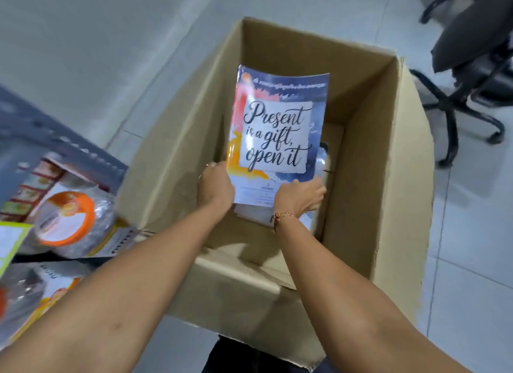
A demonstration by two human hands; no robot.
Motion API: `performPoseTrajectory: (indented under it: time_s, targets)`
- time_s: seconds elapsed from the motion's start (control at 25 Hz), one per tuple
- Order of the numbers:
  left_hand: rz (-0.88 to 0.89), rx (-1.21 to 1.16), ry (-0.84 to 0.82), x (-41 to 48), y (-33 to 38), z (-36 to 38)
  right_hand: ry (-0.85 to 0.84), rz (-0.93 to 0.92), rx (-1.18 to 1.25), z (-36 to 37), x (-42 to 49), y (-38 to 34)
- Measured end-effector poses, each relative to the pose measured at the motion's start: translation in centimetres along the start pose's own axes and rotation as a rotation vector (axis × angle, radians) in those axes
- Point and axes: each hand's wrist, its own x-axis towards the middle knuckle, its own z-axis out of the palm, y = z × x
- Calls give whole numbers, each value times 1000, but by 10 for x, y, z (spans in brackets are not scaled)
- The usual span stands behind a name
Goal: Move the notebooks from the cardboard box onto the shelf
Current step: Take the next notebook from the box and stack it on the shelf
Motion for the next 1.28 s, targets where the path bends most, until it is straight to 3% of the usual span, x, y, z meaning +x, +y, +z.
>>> performPoseTrajectory:
  time_s: [0.12, 0.24, 0.4, 0.52, 0.72, 0.84, 0.96, 1.04, 1.12, 1.2, 1.28]
  targets:
    - [100, -135, 262, -36, -10, -83, 17, -209, 303, -20, -54, -48]
    - [194, -166, 665, -90, -40, -189, -16, -541, 641, -39, -138, -115]
    - [201, -96, 1283, -190, -93, -325, -272, -811, 1042, -70, -273, -203]
    - [128, -38, 1502, -259, -124, -411, -454, -1030, 1147, -96, -371, -261]
    - [-243, 52, 1513, -298, -150, -526, -613, -1352, 965, -132, -475, -357]
    - [-451, -54, 1303, -292, -168, -565, -712, -1497, 742, -130, -505, -389]
    - [-591, -59, 1011, -283, -186, -579, -811, -1519, 411, -119, -515, -398]
    - [-671, 13, 780, -283, -193, -579, -794, -1556, 183, -109, -514, -395]
    - [-714, 79, 667, -284, -192, -584, -765, -1632, 31, -108, -515, -392]
    - [-723, 195, 666, -279, -184, -585, -760, -1653, -10, -110, -515, -391]
    - [-650, 340, 858, -264, -167, -575, -730, -1659, 224, -115, -501, -386]
